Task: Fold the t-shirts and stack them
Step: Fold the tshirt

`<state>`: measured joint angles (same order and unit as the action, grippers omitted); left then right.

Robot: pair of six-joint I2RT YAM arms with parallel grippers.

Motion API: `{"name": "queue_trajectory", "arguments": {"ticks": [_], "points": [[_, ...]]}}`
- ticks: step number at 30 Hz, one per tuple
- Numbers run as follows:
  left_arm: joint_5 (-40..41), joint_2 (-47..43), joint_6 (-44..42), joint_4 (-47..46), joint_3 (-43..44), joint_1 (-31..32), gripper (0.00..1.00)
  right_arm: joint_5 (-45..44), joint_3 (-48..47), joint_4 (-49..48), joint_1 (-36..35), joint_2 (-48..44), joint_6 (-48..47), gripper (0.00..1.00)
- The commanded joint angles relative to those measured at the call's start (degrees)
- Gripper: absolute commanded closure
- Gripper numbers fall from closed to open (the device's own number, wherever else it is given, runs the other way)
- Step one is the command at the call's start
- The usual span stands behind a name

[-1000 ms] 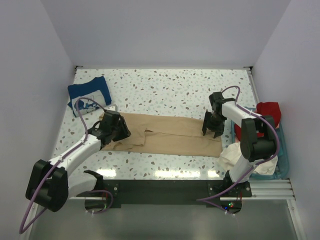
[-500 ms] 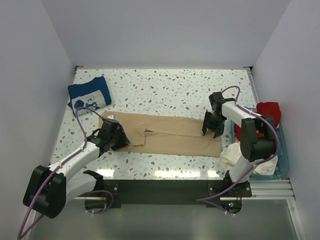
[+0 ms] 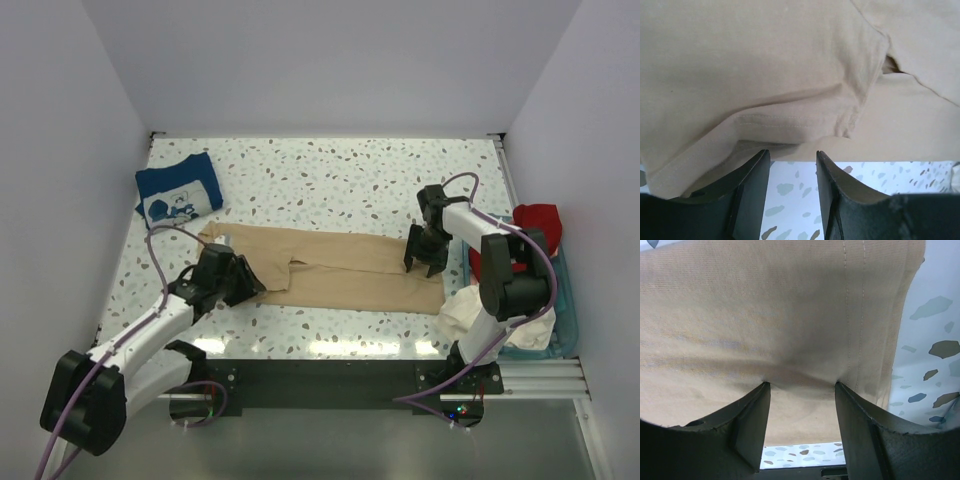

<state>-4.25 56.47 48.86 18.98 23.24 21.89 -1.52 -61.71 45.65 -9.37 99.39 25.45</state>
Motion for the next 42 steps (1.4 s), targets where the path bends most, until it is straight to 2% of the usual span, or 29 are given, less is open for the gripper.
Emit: {"name": "queue_trajectory", "arguments": {"ticks": [1,7,10,15,28,42], "points": [[-2.4,-3.3,1.5,-1.3,3.2,0.3,0.53,-0.1,-1.8,0.2,-0.1,0.7,-0.3,0.42],[6.0,-1.5,-4.4,3.0,8.8,-1.4,0.51,-0.1,-1.8,0.3,-0.1,0.6,-0.4,0.42],[10.2,2.1,-7.8,2.6,9.3,-1.9,0.51,-0.2,-1.9,0.6,-0.1,0.6,-0.7,0.42],[12.6,5.2,-9.0,-0.3,7.6,-1.9,0.51,-0.2,-1.7,0.7,-0.1,0.3,-0.5,0.42],[7.6,3.0,-5.3,-4.0,-0.6,-1.8,0.51,-0.4,-1.5,0.6,-0.1,0.2,-0.4,0.42],[3.1,-0.7,-2.5,-3.4,-2.9,-1.1,0.51,-0.4,-1.1,0.5,-0.1,0.5,-0.4,0.42]]}}
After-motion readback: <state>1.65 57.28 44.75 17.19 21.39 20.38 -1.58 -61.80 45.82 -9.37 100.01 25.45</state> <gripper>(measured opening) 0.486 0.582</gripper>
